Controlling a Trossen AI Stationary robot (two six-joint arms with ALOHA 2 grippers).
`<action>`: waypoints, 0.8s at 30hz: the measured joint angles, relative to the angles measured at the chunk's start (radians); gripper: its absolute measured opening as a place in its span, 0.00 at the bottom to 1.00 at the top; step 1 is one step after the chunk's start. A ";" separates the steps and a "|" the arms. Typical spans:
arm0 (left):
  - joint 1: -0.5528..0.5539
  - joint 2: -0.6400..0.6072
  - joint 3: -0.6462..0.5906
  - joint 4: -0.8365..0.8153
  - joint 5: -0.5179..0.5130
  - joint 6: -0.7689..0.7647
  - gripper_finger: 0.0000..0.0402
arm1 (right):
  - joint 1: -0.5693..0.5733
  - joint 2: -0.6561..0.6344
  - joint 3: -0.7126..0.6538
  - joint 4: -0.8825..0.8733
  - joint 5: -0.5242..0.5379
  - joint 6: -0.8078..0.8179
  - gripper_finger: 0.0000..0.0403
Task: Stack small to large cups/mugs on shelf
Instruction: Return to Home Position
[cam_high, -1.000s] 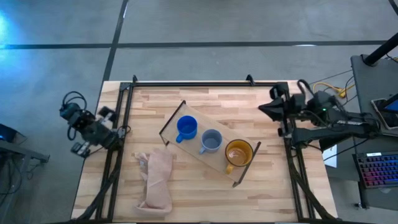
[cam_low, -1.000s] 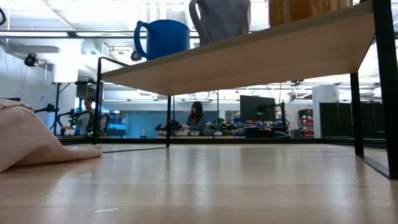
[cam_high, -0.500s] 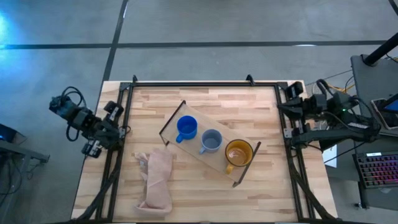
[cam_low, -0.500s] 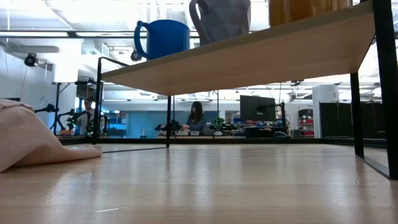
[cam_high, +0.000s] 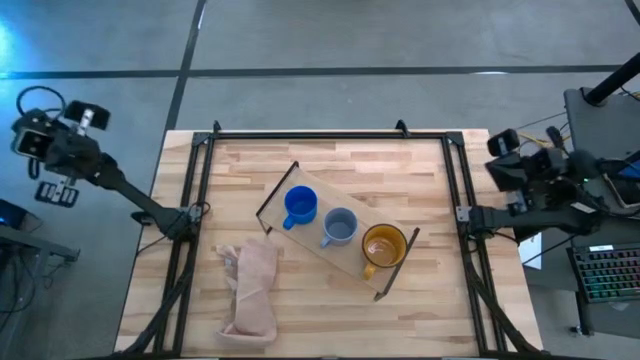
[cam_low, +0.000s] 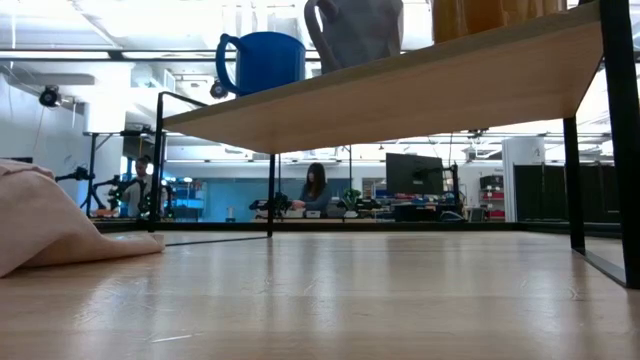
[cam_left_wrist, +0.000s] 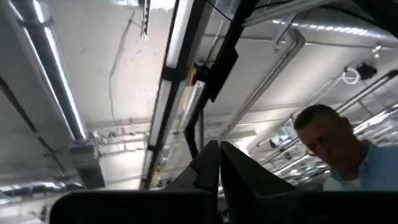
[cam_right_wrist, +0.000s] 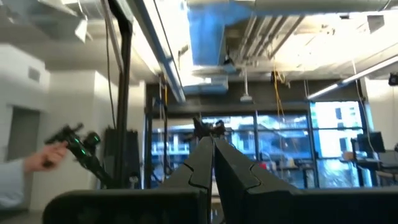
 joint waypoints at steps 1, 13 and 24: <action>0.001 -0.002 0.019 -0.010 -0.001 0.029 0.00 | 0.000 -0.015 0.000 -0.001 0.000 0.007 0.02; 0.213 -0.059 0.022 -0.075 0.021 -0.014 0.00 | 0.000 -0.043 0.000 -0.001 0.024 0.026 0.02; 0.535 0.055 0.019 -0.077 0.033 -0.248 0.00 | 0.000 -0.048 0.000 0.003 0.180 -0.007 0.02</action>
